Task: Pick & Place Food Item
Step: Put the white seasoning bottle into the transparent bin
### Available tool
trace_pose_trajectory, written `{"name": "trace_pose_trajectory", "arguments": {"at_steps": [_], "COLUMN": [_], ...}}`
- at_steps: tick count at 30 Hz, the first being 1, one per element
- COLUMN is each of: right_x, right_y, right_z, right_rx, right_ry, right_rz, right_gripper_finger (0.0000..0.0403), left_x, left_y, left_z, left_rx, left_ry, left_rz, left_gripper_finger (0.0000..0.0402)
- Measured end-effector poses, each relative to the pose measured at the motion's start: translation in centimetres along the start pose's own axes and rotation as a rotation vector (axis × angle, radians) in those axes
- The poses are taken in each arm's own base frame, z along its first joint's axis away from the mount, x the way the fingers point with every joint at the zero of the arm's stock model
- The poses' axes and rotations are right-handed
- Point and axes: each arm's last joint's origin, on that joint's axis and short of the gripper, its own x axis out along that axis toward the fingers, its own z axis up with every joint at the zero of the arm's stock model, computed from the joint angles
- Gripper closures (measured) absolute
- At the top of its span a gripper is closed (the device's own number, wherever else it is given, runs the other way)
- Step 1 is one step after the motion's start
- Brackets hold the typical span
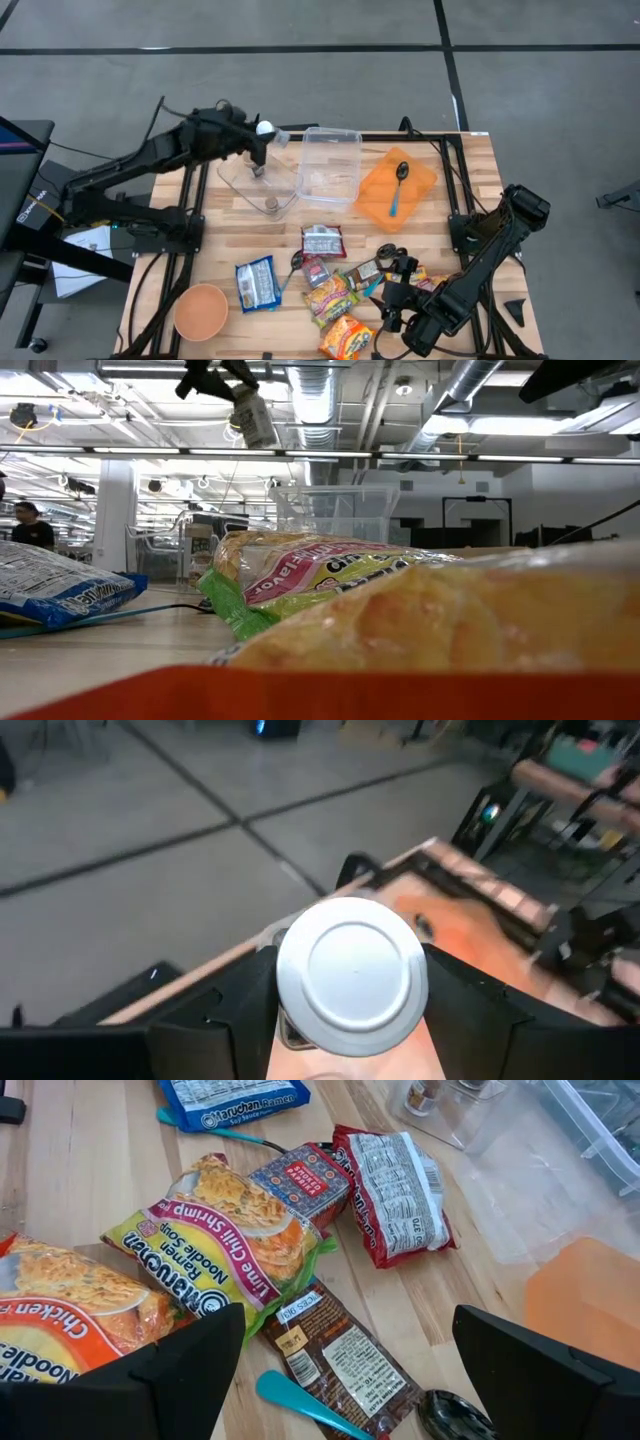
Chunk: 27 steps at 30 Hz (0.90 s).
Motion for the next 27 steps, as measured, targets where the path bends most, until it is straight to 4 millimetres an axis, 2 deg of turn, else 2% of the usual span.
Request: {"name": "trace_pose_trajectory", "arguments": {"at_steps": [5,12,21,27], "right_x": [0.0,0.0,0.0,0.0], "right_y": [0.0,0.0,0.0,0.0], "right_z": [0.0,0.0,0.0,0.0], "right_rx": [0.000,0.004,0.011,0.018], "right_ry": [-0.002,-0.003,-0.002,-0.002], "right_rz": [-0.002,-0.001,-0.001,-0.001], "right_gripper_finger": [0.0049,0.0049,0.0049,0.0049], "left_x": [2.4,5.2,6.6,7.6], "left_y": [0.8,1.9,3.0,3.5], "left_z": [-0.1,-1.8,-6.0,-8.4], "left_rx": [-0.023,-0.013,0.020,0.021], "left_ry": [0.104,0.291,0.429,0.432], "left_rz": [0.015,0.072,0.130,0.132], "left_gripper_finger": [0.0203,0.0203,0.0203,0.0203]}}
